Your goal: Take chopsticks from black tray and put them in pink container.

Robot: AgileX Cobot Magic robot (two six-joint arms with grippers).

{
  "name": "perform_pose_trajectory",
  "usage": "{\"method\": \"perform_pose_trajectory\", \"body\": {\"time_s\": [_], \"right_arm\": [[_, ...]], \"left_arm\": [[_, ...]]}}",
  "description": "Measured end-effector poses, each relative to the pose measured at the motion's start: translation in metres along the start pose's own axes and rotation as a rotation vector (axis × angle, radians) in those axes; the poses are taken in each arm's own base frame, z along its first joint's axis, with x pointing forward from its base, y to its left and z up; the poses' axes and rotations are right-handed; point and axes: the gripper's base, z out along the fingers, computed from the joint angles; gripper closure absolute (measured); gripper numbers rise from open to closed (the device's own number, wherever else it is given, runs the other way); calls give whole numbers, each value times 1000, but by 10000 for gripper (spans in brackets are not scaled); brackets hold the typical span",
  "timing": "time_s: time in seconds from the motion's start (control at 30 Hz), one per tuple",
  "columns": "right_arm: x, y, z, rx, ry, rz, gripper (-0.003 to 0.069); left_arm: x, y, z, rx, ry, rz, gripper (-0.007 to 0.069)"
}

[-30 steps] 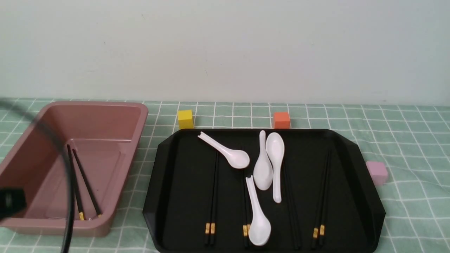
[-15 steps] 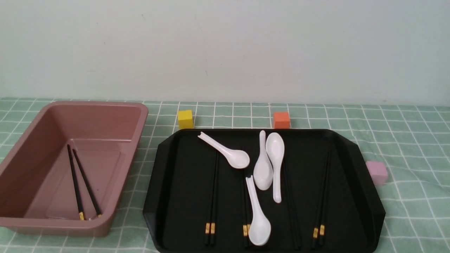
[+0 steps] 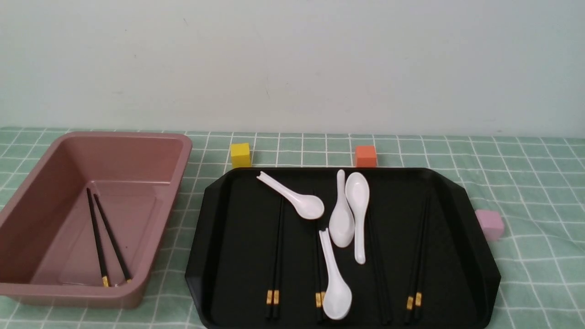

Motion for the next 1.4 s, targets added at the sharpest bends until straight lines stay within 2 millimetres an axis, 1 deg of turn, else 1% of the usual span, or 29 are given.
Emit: {"method": "perform_pose_trajectory", "body": {"time_s": [0.1,0.23,0.63,1.4], "right_arm": [[0,0,0,0,0,0,419],[0,0,0,0,0,0,419],[0,0,0,0,0,0,419],[0,0,0,0,0,0,419]], "left_arm": [[16,7,1,-36,98,56,636],[31,16,3,-88,162,77,635],[46,22,3,-53,271,120,629],[47,22,4,-45,256,107,604]]}}
